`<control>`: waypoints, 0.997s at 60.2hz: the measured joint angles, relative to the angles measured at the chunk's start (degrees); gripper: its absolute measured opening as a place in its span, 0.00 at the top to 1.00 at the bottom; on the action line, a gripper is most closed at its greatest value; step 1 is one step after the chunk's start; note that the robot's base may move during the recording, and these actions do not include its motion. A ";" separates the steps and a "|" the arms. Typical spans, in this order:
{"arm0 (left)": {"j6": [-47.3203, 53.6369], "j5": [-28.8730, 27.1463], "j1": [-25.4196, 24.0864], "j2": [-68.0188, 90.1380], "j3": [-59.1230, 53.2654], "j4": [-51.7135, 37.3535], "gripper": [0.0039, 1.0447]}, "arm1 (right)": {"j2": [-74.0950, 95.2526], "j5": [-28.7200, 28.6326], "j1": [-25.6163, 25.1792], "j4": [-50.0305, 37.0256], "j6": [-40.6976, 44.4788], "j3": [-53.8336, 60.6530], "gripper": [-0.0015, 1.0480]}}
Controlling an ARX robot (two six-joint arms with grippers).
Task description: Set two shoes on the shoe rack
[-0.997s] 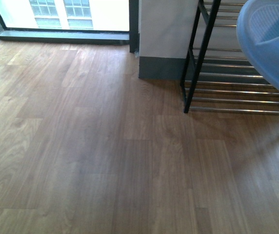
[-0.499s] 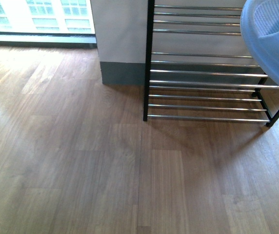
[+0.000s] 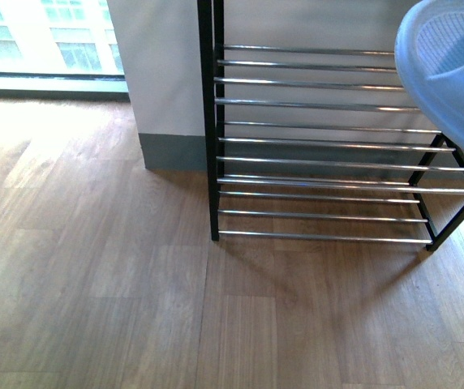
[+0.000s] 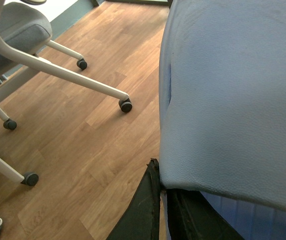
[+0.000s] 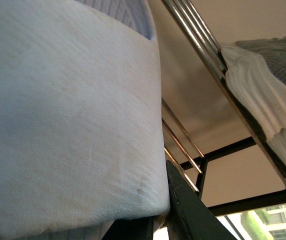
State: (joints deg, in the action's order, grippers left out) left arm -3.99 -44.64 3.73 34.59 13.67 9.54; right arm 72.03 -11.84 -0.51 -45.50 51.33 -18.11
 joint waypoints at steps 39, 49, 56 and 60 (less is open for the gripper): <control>-0.15 -0.15 -0.02 0.00 0.00 0.00 0.99 | -0.09 0.00 0.02 0.02 0.02 -0.02 0.99; -0.17 -0.20 -0.02 0.00 0.00 0.00 0.99 | -0.22 -0.02 0.02 0.02 0.02 -0.02 0.99; -0.17 -0.24 -0.02 -0.09 0.00 0.00 0.99 | -0.39 -0.07 0.02 0.02 0.02 -0.04 0.99; -0.17 -0.20 -0.02 -0.09 0.00 0.00 0.99 | -0.39 -0.07 0.02 0.02 0.02 -0.04 0.99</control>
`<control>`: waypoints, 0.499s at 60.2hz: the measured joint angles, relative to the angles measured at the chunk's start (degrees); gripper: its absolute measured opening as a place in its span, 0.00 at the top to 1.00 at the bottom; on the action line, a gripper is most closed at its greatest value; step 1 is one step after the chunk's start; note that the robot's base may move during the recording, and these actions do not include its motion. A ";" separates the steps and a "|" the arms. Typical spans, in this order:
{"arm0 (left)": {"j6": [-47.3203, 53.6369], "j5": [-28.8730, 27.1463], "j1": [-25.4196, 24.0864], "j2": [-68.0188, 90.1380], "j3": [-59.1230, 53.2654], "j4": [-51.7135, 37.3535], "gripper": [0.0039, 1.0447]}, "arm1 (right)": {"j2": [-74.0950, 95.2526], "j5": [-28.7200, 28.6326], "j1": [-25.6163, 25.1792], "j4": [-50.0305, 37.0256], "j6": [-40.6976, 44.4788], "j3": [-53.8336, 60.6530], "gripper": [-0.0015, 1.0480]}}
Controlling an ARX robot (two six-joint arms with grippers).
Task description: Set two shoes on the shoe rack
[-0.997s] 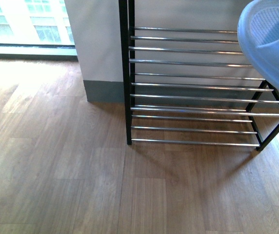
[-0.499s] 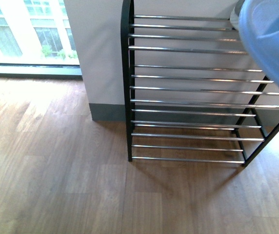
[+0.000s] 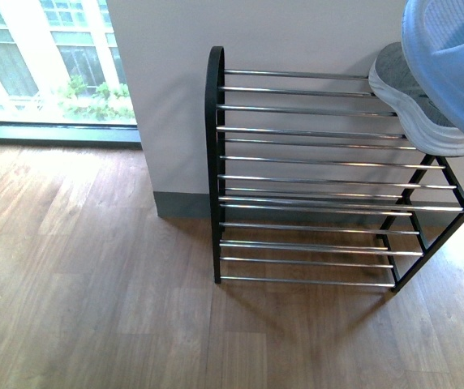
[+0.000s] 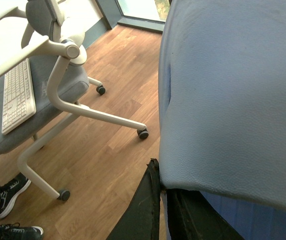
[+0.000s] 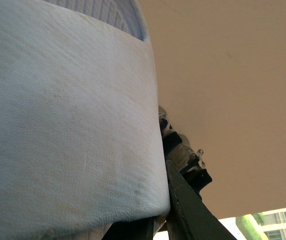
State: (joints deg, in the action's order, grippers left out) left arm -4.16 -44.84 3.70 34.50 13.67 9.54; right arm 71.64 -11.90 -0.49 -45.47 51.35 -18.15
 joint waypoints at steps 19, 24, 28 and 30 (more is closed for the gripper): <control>0.02 0.04 0.00 0.00 0.00 0.00 0.99 | 0.00 0.04 0.00 0.00 0.00 0.00 0.99; 0.02 0.02 0.00 0.00 0.00 0.00 0.99 | 0.00 0.04 0.00 0.00 0.00 0.00 0.99; 0.00 0.02 0.00 0.00 0.00 0.00 0.99 | 0.02 0.07 0.00 0.00 0.00 0.00 0.99; 0.00 0.04 0.02 0.00 0.00 0.00 0.99 | 0.02 0.04 0.00 0.00 0.00 0.02 0.99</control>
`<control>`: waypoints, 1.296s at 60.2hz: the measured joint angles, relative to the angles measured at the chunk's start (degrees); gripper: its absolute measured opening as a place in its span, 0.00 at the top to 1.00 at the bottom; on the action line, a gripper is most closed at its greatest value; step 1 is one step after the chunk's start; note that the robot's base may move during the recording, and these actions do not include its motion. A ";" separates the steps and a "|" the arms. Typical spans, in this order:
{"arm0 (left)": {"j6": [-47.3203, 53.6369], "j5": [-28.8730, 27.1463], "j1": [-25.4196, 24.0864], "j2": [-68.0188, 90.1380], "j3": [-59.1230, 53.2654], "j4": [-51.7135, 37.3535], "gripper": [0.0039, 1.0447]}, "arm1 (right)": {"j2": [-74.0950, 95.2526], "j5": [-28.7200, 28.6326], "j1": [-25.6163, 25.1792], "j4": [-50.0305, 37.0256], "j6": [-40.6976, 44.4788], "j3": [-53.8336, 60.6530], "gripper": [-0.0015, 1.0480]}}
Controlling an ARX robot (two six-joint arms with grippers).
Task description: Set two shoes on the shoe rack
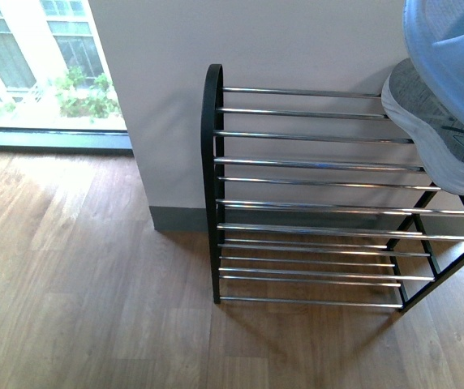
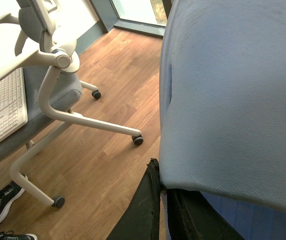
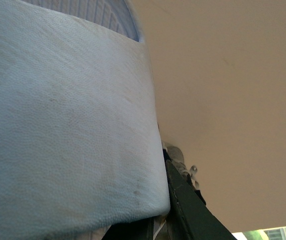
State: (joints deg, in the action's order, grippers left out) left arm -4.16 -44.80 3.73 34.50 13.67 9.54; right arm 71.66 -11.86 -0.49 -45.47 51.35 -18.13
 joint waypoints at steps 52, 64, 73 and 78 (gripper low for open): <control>0.00 0.00 0.02 0.07 0.00 0.00 0.99 | 56.83 20.17 12.31 22.23 -39.50 -52.89 0.99; 0.00 0.02 0.02 0.07 0.00 0.00 0.99 | 58.49 25.79 10.21 24.90 -36.48 -56.85 0.99; 0.00 -0.02 0.02 0.07 0.00 0.00 0.99 | 57.37 27.32 8.90 25.68 -35.78 -55.98 0.99; 0.00 0.02 0.02 0.07 0.00 0.00 0.99 | 55.32 27.47 8.26 25.70 -34.99 -54.14 0.99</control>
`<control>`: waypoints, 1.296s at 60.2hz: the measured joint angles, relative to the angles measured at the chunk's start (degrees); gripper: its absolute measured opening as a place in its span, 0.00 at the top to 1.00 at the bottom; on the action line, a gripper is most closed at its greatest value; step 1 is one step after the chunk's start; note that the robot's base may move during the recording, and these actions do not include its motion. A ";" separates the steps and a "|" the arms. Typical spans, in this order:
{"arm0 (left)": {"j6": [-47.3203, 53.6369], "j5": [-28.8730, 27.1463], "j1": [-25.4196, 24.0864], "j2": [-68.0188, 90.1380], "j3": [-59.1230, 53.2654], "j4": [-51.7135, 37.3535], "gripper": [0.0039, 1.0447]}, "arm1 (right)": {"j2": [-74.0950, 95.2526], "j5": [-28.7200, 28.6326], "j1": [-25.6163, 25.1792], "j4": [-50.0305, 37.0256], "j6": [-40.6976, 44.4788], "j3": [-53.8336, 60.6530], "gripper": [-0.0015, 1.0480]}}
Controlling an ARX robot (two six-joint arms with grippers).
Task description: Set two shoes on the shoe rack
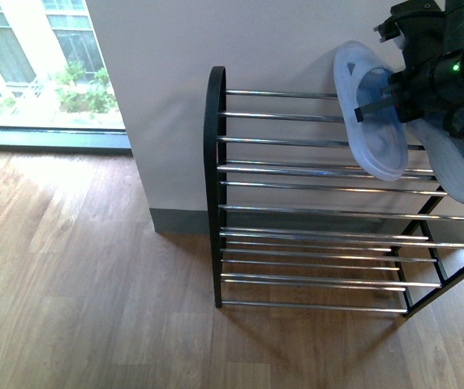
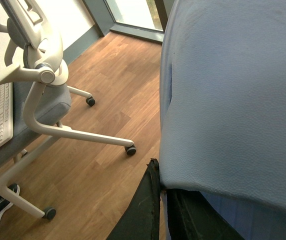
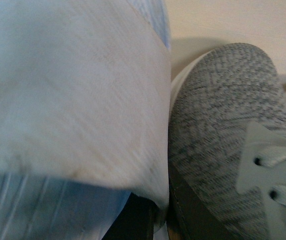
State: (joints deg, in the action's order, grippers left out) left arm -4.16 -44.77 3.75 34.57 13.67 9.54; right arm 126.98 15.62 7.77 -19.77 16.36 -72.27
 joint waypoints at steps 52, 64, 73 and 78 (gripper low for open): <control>0.00 0.00 0.00 0.00 0.00 0.00 0.99 | -2.71 0.39 1.68 -3.72 13.38 7.06 0.99; 0.00 -0.02 0.00 0.00 0.00 0.00 0.99 | -0.63 3.06 0.26 -3.34 12.96 3.96 0.99; 0.00 0.00 0.00 0.00 0.00 0.00 0.99 | 0.42 3.39 -0.28 -1.55 10.75 1.57 0.99; 0.00 -0.02 0.00 0.00 0.00 0.00 0.99 | 0.50 2.99 -0.28 0.00 8.96 0.85 0.99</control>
State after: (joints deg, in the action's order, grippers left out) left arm -4.16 -44.80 3.75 34.57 13.67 9.54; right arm 127.48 18.61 7.49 -19.77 25.32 -71.42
